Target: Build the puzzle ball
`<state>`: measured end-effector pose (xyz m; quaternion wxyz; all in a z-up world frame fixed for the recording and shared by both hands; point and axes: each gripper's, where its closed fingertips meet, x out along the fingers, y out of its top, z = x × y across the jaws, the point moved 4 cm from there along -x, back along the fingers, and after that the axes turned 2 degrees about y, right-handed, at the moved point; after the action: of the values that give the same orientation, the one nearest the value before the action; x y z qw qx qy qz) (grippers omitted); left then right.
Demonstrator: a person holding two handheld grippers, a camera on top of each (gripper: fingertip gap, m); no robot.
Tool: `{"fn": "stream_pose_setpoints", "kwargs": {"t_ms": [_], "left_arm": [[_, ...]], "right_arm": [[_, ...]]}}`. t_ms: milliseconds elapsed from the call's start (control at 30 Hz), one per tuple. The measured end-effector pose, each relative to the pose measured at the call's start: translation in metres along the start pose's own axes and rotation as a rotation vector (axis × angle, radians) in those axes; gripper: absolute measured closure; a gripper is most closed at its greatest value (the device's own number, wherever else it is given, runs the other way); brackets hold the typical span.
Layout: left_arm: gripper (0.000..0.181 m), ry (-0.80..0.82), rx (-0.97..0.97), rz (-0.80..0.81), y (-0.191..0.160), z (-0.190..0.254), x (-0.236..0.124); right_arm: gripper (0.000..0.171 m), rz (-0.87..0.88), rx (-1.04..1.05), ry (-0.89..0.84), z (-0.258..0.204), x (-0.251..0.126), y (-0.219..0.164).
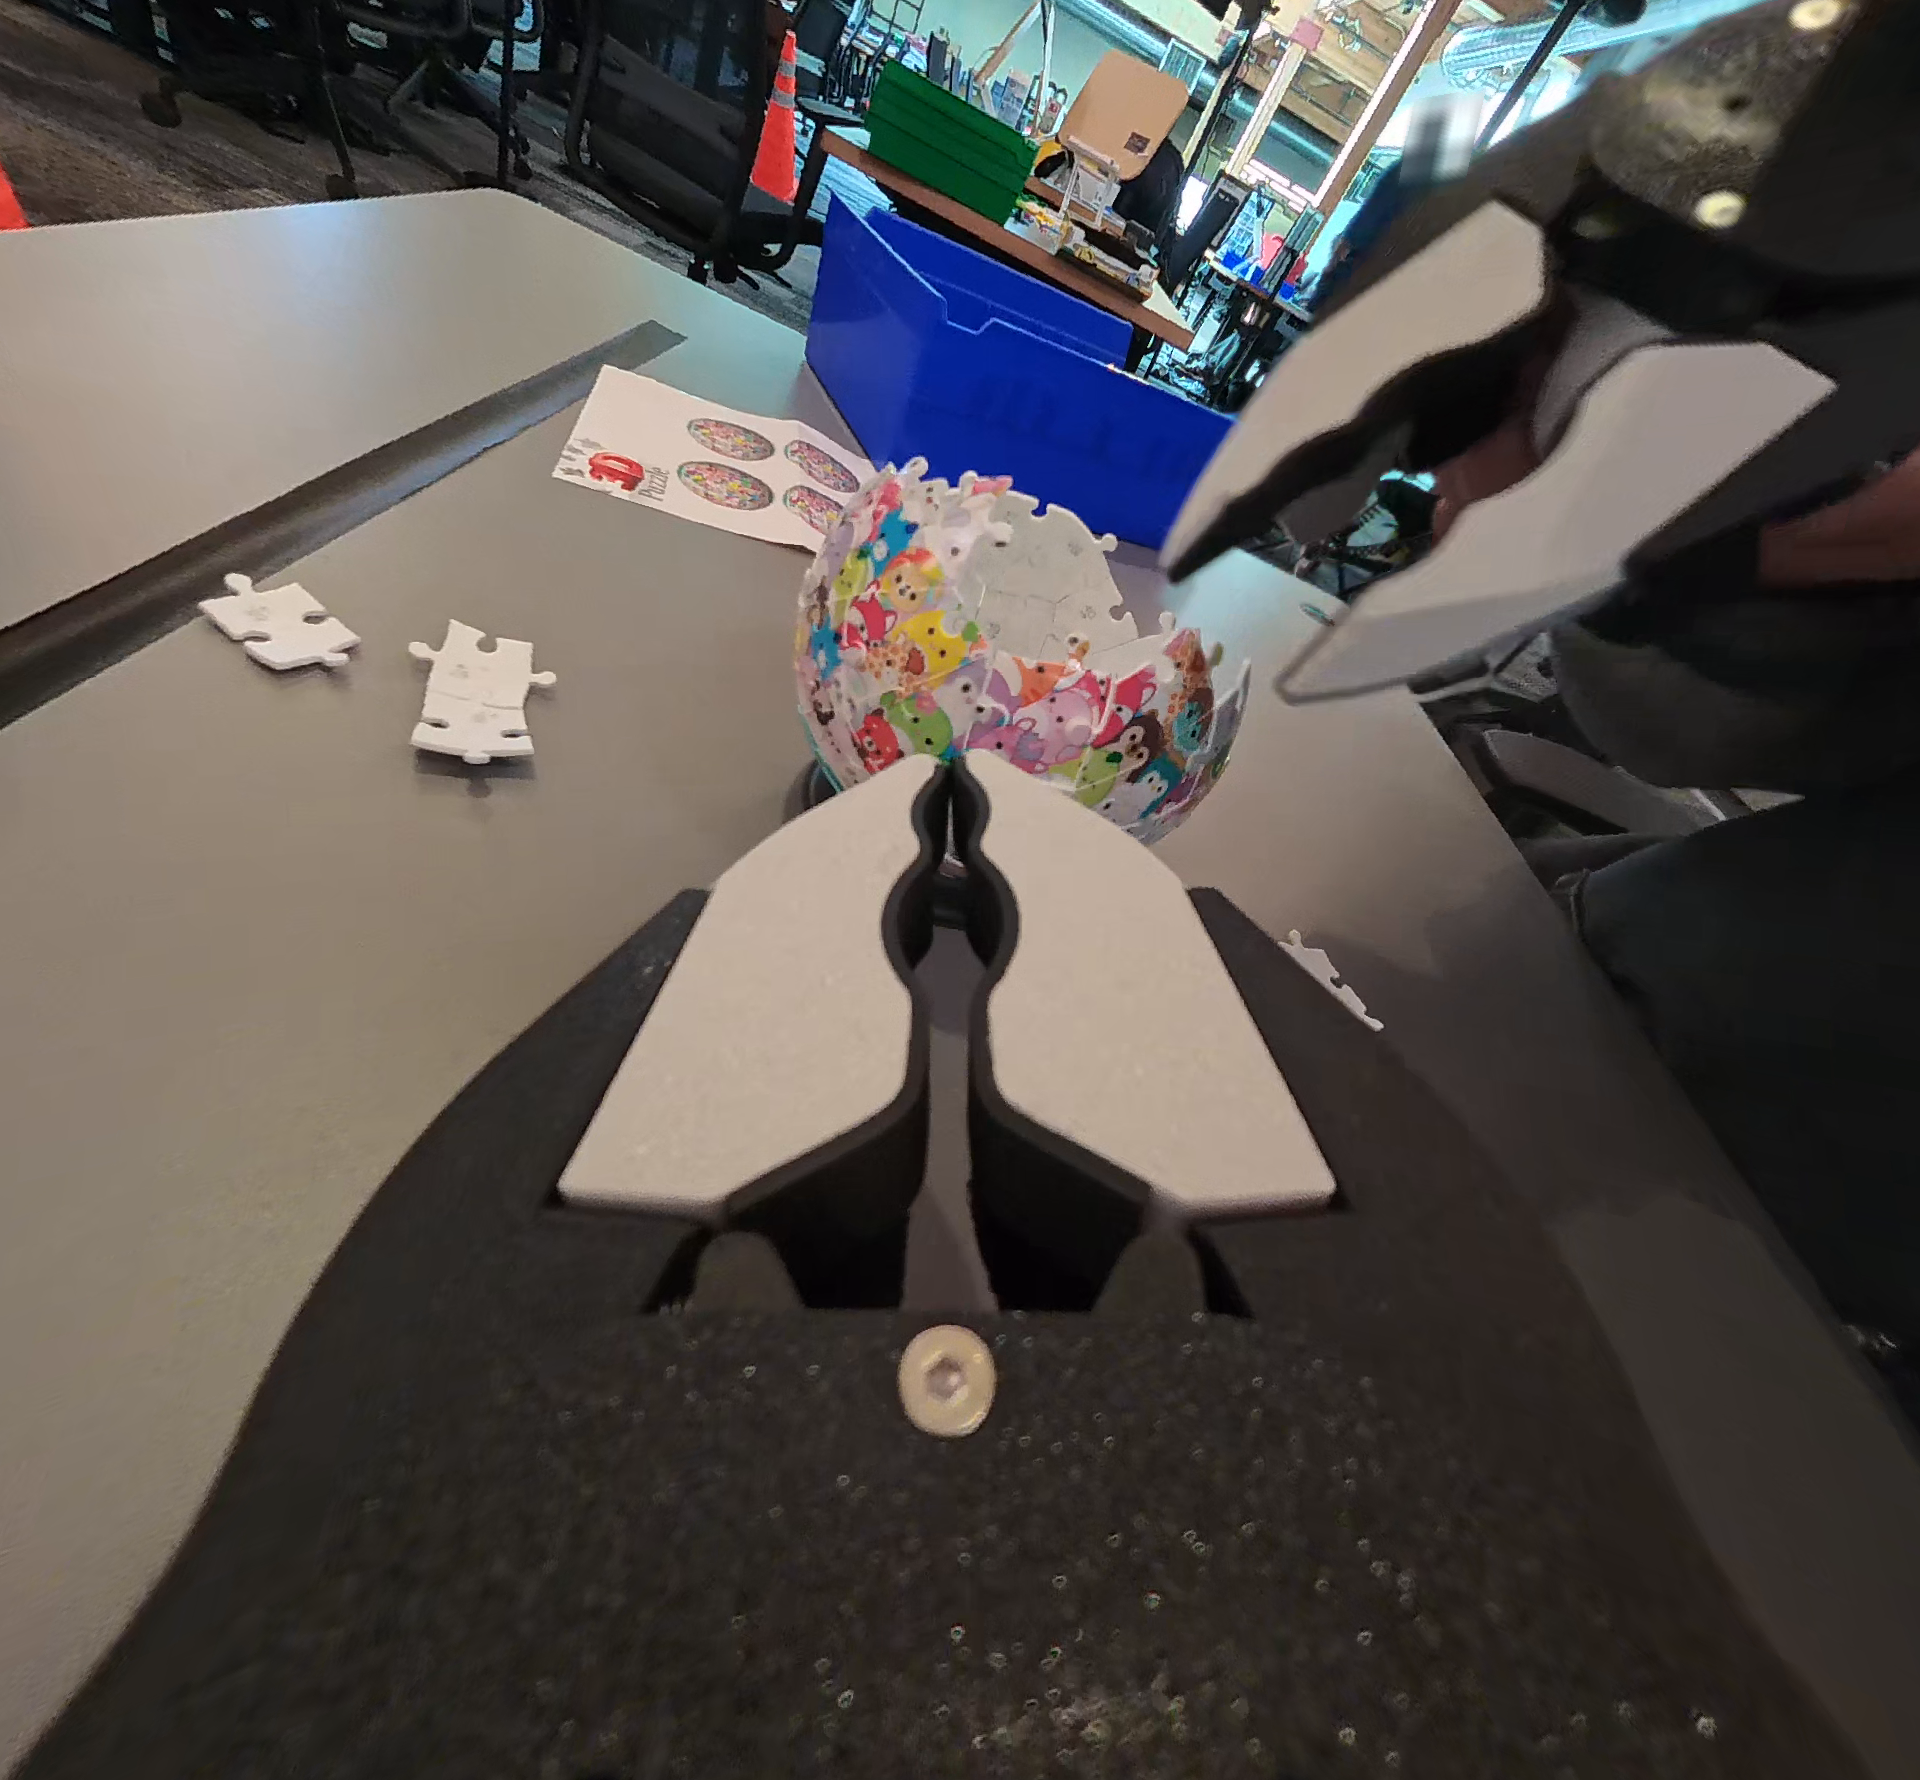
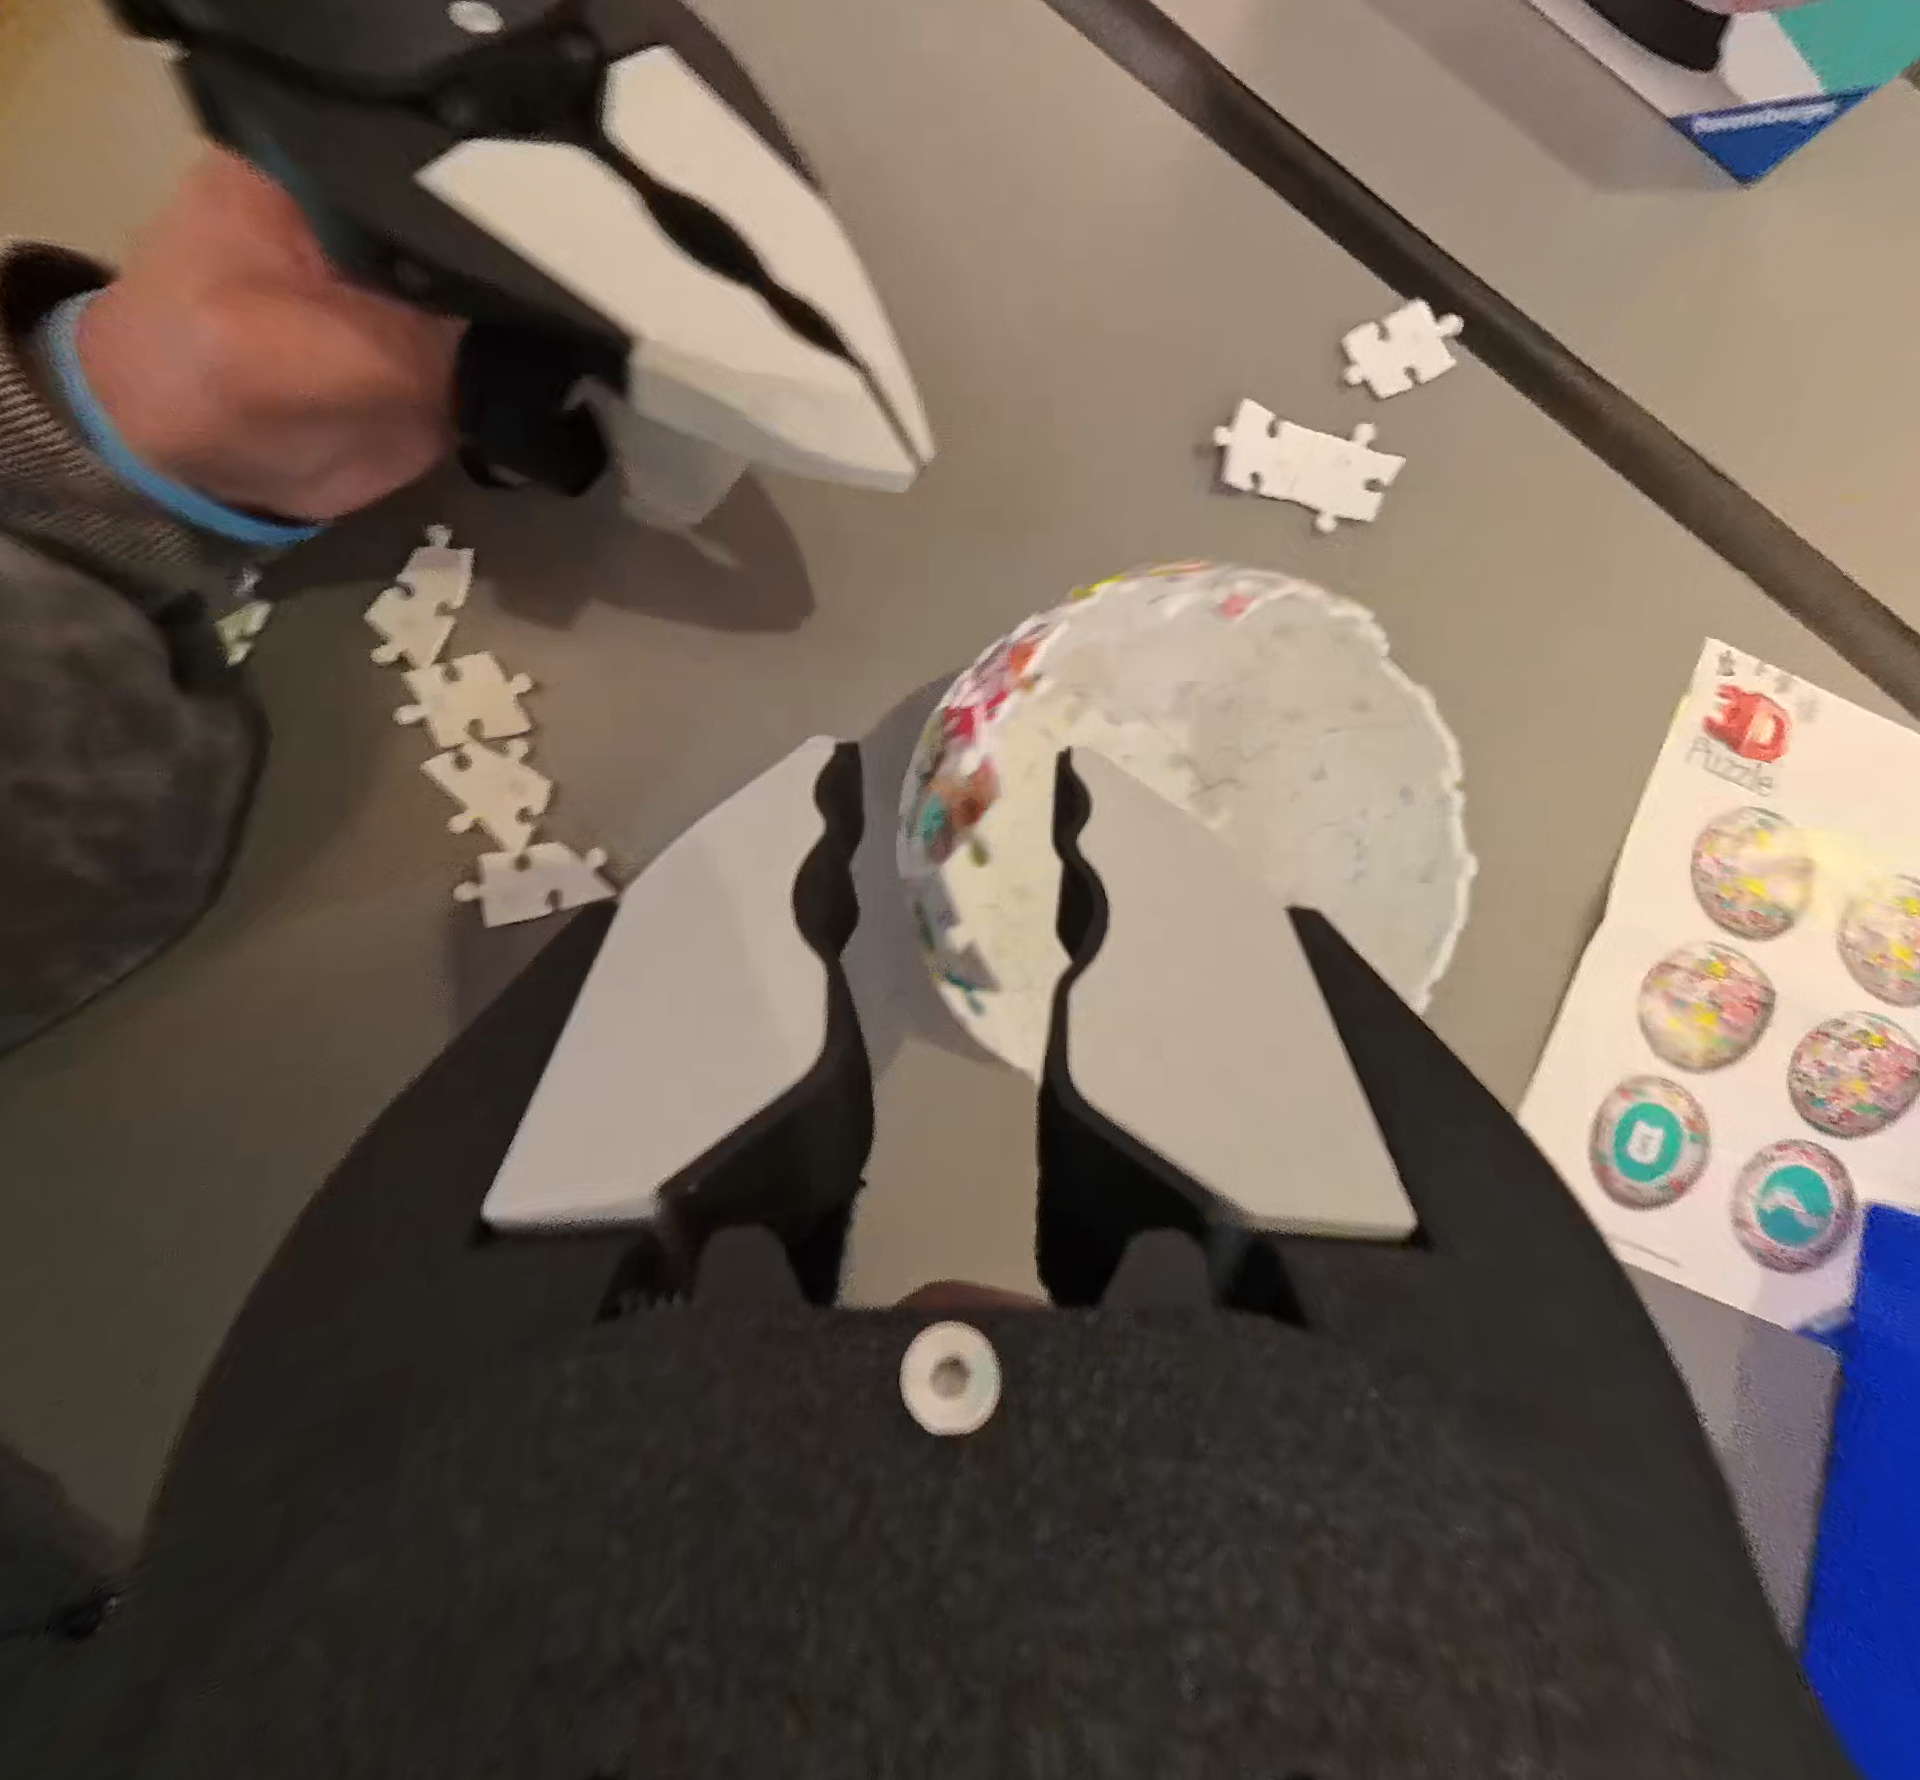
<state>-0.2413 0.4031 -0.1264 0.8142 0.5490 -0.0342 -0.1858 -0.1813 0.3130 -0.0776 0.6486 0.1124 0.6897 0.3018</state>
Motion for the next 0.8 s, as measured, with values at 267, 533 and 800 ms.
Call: {"fn": "stream_pose_setpoints", "kwargs": {"t_ms": [267, 533, 800], "left_arm": [[0.181, -0.04, -0.057, 0.029, 0.003, -0.001, -0.003], [0.181, -0.047, -0.021, -0.092, -0.011, 0.007, 0.012], [0.181, -0.028, 0.002, -0.116, -0.013, 0.006, 0.015]], "right_arm": [[0.142, -0.173, 0.12, 0.08, 0.008, 0.023, 0.011], [0.131, -0.297, 0.101, 0.008, 0.014, 0.028, 0.002], [0.131, -0.11, 0.069, 0.014, 0.031, -0.035, 0.009]]}}
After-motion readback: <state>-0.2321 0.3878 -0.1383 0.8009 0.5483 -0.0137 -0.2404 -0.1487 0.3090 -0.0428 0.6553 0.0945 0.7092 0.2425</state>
